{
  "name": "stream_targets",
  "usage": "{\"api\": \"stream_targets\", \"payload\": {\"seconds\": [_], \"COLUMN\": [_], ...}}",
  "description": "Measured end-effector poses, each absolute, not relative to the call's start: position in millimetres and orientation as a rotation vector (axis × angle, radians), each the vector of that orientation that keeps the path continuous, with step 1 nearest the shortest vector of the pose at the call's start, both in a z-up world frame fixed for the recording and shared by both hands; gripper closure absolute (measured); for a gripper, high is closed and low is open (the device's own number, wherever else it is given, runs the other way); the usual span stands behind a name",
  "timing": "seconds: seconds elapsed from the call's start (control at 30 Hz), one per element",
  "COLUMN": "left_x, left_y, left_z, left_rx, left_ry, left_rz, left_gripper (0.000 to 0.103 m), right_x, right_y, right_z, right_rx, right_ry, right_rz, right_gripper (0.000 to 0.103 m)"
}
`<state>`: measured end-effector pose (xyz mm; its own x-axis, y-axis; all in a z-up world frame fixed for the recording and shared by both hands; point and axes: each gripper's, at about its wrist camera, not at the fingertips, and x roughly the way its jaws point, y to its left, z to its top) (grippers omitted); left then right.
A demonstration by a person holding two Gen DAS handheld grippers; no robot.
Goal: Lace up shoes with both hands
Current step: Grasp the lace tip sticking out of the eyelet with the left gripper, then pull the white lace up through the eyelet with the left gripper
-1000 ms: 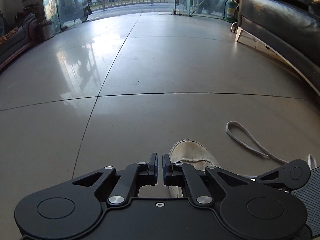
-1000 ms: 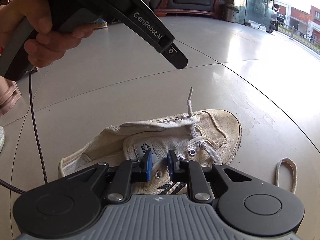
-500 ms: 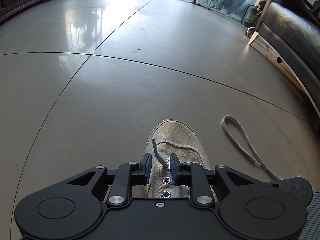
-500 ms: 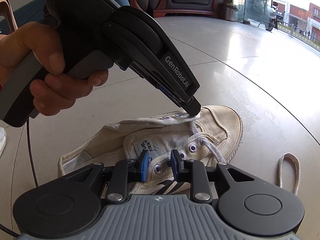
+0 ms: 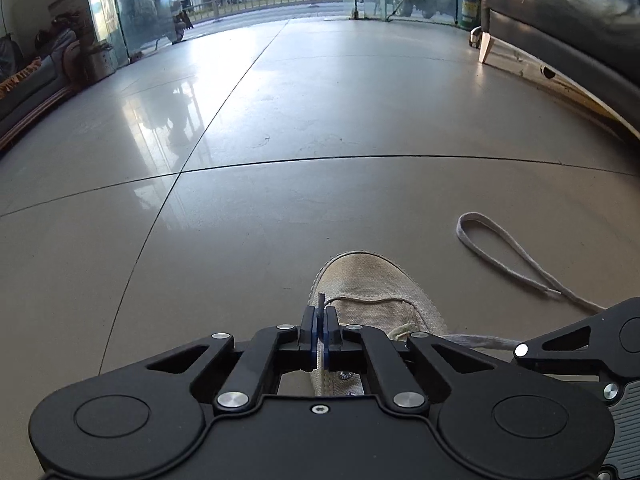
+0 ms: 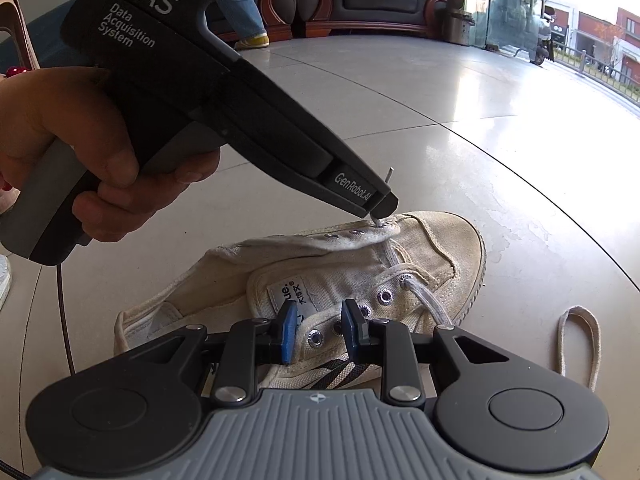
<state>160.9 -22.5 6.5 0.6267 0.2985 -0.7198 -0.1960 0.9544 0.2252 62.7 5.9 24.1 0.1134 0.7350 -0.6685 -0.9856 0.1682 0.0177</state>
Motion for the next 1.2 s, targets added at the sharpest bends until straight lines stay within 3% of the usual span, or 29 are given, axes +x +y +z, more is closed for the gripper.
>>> {"api": "stream_targets", "payload": {"seconds": [0.1, 0.5, 0.73, 0.97, 1.2], "left_x": [158.3, 165.5, 177.8, 175.0, 158.4], "left_y": [-42.1, -4.6, 45.0, 55.7, 82.4], "left_z": [4.6, 75.7, 208.1, 293.7, 320.8], "left_rx": [0.364, 0.766, 0.980, 1.070, 0.815], "left_ry": [0.813, 0.702, 0.603, 0.469, 0.405], "left_rz": [0.289, 0.390, 0.560, 0.766, 0.921], "left_gripper": [0.103, 0.101, 0.101, 0.101, 0.102], "right_x": [61.8, 60.0, 55.5, 49.6, 42.9], "right_y": [7.3, 12.6, 15.6, 19.7, 27.1], "right_z": [24.0, 22.5, 21.7, 19.0, 21.8], "right_rx": [-0.509, -0.515, -0.510, -0.497, -0.496], "right_ry": [0.610, 0.611, 0.616, 0.633, 0.667], "right_rz": [1.334, 1.286, 1.240, 1.177, 1.128], "right_gripper": [0.076, 0.075, 0.075, 0.075, 0.075]}}
